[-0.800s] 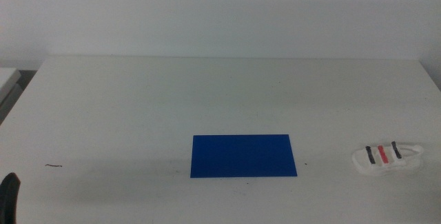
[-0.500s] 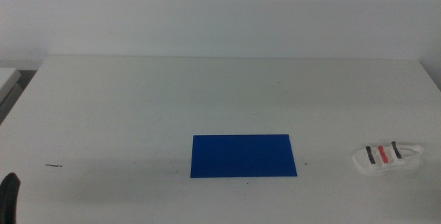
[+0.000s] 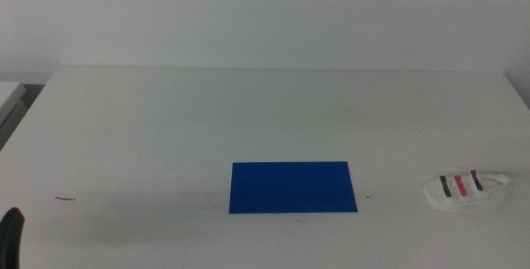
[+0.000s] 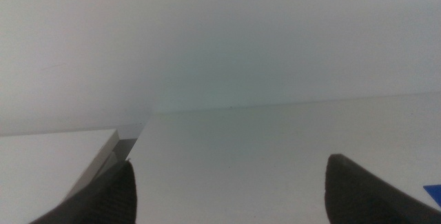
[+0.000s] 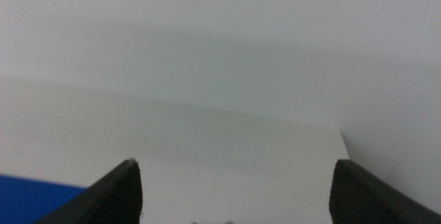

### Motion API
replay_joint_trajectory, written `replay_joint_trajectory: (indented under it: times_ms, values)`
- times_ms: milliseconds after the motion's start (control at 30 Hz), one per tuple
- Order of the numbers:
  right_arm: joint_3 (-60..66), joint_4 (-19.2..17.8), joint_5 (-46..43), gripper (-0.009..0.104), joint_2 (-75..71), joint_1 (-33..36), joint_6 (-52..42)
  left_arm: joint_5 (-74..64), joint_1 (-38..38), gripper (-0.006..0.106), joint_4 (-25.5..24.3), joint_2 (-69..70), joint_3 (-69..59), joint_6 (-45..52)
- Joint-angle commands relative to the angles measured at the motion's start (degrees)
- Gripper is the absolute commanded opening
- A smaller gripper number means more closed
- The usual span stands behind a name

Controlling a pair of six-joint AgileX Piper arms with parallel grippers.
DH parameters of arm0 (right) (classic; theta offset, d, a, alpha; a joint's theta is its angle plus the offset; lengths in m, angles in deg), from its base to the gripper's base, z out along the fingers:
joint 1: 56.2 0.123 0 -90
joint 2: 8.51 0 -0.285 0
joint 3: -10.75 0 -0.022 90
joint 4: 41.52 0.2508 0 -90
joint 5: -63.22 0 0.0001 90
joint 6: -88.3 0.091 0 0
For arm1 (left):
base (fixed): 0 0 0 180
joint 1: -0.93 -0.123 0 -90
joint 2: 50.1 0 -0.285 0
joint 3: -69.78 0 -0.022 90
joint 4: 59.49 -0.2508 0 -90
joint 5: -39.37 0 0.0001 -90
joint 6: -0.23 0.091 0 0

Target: Use one arm to grab the shoe from the table and place it on the mat.

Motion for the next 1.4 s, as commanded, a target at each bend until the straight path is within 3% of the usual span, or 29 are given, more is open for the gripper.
replay_joint_trajectory:
  times_ms: [0, 100, 233, 333, 433, 533, 867, 1000, 1167, 1367]
  values:
    - [-5.3, -2.3, 3.0, 0.092, 7.5, 0.3, -1.8, 0.8, 0.0, 0.094, 0.2, -0.3, 0.0, -0.1]
    - [-13.2, -2.9, 12.2, 0.092, 19.3, 1.8, -10.2, 0.8, 0.0, 0.094, 0.2, -0.3, 0.0, -0.1]
    - [-24.3, -2.5, 33.4, 0.092, 36.0, 3.7, -33.8, 0.8, 0.0, 0.094, 0.2, -0.3, 0.0, -0.1]
    - [-30.4, -2.7, 38.8, 0.092, 47.3, 3.7, -41.9, 0.8, 0.0, 0.094, 0.2, -0.3, 0.0, -0.1]
    - [-34.7, -2.7, 36.8, 0.092, 57.4, 3.2, -45.9, 0.8, 0.0, 0.094, 0.2, -0.3, 0.0, -0.1]
    - [-38.8, -0.4, 39.5, 0.092, 65.5, 1.7, -43.4, 0.8, 0.0, 0.094, 0.2, -0.3, 0.0, -0.1]
    - [-41.9, 0.0, 39.4, 0.092, 76.1, 1.6, -35.3, 0.8, 0.0, 0.094, 0.2, -0.3, 0.0, -0.1]
    - [-41.9, -2.0, 35.7, 0.092, 76.2, 1.6, -42.2, 0.8, 0.0, 0.094, 0.2, -0.3, 0.0, -0.1]
    - [-41.7, -4.1, 32.4, 0.092, 78.8, 1.6, -61.7, 0.8, 0.0, 0.094, 0.2, -0.3, 0.0, -0.1]
    - [-40.1, -6.3, 25.4, 0.090, 82.7, 1.2, -68.9, 0.8, 0.0, 0.094, 0.2, -0.3, 0.0, -0.1]
